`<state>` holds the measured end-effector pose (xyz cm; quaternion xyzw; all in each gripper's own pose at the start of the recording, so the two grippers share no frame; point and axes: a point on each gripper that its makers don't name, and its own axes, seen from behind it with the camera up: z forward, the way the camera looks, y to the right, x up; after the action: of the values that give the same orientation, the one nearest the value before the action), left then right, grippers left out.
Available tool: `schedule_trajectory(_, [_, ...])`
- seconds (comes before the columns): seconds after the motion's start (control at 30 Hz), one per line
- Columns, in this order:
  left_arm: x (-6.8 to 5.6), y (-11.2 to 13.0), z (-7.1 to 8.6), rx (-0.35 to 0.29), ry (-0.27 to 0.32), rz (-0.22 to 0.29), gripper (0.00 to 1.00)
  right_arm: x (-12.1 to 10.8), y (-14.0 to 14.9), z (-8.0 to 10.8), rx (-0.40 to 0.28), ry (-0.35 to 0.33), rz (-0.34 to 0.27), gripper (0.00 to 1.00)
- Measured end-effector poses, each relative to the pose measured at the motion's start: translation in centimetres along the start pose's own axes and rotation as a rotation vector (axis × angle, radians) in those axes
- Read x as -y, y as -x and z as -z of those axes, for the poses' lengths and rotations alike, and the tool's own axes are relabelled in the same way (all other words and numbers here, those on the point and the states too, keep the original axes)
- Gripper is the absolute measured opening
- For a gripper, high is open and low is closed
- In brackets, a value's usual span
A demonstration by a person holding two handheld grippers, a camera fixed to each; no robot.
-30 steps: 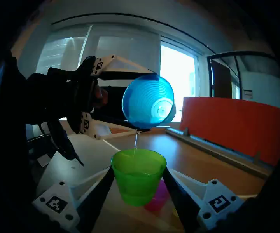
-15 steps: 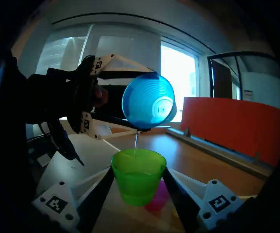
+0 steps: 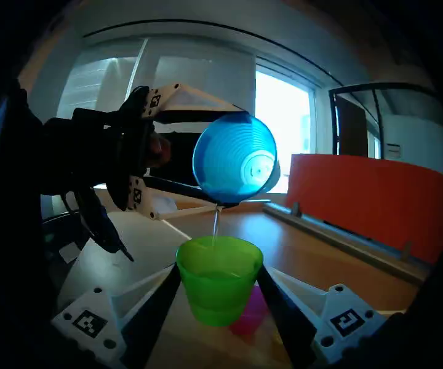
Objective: Pour water
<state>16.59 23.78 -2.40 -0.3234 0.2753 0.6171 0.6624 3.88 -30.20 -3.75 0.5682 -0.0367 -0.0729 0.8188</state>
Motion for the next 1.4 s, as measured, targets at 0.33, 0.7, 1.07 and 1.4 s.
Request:
schedule_trajectory(0.33, [-0.23,-0.12,-0.02,0.001,0.007,-0.011,0.87,-0.04,0.02,-0.04,0.000,0.002,0.001,0.90])
schedule_trajectory(0.7, [-0.14,-0.12,-0.04,0.000,0.005,-0.022,0.87,-0.08,0.00,-0.04,0.003,0.005,0.003,0.90])
schedule_trajectory(1.07, [-0.29,-0.22,0.05,0.001,0.004,-0.043,0.87,0.12,-0.08,-0.09,0.003,0.002,0.005,0.90])
schedule_trajectory(1.4, [-0.44,-0.48,0.16,-0.003,0.005,-0.064,0.87,0.22,-0.21,-0.14,0.001,0.001,0.006,0.90])
